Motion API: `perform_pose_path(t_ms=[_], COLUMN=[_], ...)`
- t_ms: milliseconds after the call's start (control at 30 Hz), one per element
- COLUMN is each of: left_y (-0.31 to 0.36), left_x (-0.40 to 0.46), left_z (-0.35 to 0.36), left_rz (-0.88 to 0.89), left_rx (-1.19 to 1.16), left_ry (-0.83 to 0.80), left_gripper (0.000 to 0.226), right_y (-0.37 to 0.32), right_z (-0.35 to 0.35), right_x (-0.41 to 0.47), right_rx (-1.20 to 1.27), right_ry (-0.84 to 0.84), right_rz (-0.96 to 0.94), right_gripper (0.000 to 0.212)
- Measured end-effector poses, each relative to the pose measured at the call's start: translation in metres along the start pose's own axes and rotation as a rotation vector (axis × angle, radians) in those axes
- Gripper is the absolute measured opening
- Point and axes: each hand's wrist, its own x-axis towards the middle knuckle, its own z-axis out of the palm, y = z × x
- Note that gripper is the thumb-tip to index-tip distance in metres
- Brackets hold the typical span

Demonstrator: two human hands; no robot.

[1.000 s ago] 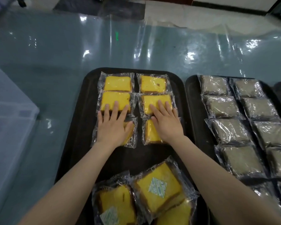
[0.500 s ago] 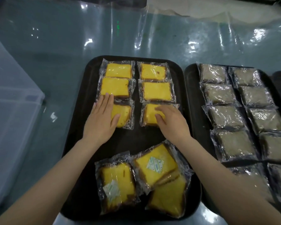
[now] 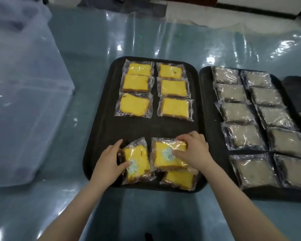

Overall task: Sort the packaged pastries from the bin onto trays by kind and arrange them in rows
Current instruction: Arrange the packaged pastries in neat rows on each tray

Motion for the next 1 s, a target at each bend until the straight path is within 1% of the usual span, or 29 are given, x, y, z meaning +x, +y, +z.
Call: perform_pose_path(t_ms=[33,67,100,133,167,200,233,267,300,367,400,433,467,500,533,600,633,700,767,833,933,1000], left_y=[0.004,0.008,0.01,0.011,0.013,0.015,0.017,0.019,0.02,0.023,0.024,0.024,0.024,0.022,0.018,0.007,0.001,-0.005,0.001,0.017,0.044,0.059], left_x=[0.004,0.009,0.013,0.016,0.017,0.018,0.018,0.019,0.021,0.024,0.026,0.029,0.031,0.034,0.034,0.034,0.034,0.037,0.039,0.041,0.044,0.05], left_z=[-0.002,-0.005,-0.008,-0.012,-0.017,-0.022,-0.027,-0.033,-0.038,-0.045,-0.046,-0.044,-0.041,-0.035,-0.028,-0.01,-0.001,0.014,0.02,0.025,0.035,0.042], left_rz=[-0.057,-0.11,-0.159,-0.197,-0.228,-0.242,-0.232,-0.188,-0.123,0.045,0.144,0.241,0.32,0.377,0.4,0.382,0.38,0.388,0.346,0.261,0.129,0.032], left_rx=[-0.053,-0.128,-0.234,-0.357,-0.462,-0.523,-0.54,-0.528,-0.488,-0.343,-0.245,-0.148,-0.064,0.006,0.064,0.205,0.315,0.495,0.542,0.514,0.444,0.383], left_ry=[0.0,-0.028,-0.072,-0.103,-0.106,-0.066,0.015,0.13,0.254,0.46,0.531,0.569,0.545,0.455,0.321,0.034,-0.048,-0.089,-0.069,-0.055,-0.065,-0.088], left_gripper=[0.076,0.067,0.054,0.04,0.032,0.032,0.035,0.037,0.036,0.033,0.037,0.042,0.047,0.054,0.062,0.074,0.076,0.073,0.068,0.067,0.082,0.086], right_y=[-0.004,-0.007,-0.009,-0.011,-0.012,-0.013,-0.013,-0.013,-0.012,-0.004,0.003,0.011,0.018,0.025,0.029,0.033,0.033,0.031,0.03,0.03,0.033,0.035], right_z=[-0.008,-0.016,-0.024,-0.03,-0.036,-0.041,-0.045,-0.048,-0.048,-0.041,-0.033,-0.025,-0.018,-0.012,-0.008,-0.003,0.0,0.005,0.012,0.017,0.02,0.022], right_x=[0.0,0.001,0.002,0.004,0.007,0.009,0.012,0.015,0.018,0.021,0.021,0.019,0.017,0.015,0.014,0.014,0.015,0.016,0.019,0.019,0.017,0.015], right_rx=[0.022,0.083,0.167,0.248,0.316,0.365,0.384,0.361,0.294,0.117,0.031,-0.049,-0.098,-0.107,-0.092,-0.099,-0.136,-0.206,-0.226,-0.219,-0.199,-0.199], right_ry=[0.005,0.012,0.036,0.089,0.17,0.261,0.334,0.372,0.365,0.245,0.175,0.111,0.057,0.022,0.008,0.03,0.04,0.013,-0.044,-0.079,-0.044,-0.053], right_rz=[-0.013,-0.025,-0.033,-0.039,-0.042,-0.045,-0.057,-0.088,-0.138,-0.253,-0.288,-0.296,-0.274,-0.232,-0.193,-0.186,-0.209,-0.273,-0.293,-0.266,-0.241,-0.237], right_gripper=[0.039,0.033,0.03,0.029,0.03,0.03,0.03,0.031,0.031,0.029,0.028,0.027,0.027,0.029,0.032,0.037,0.039,0.046,0.047,0.046,0.046,0.048])
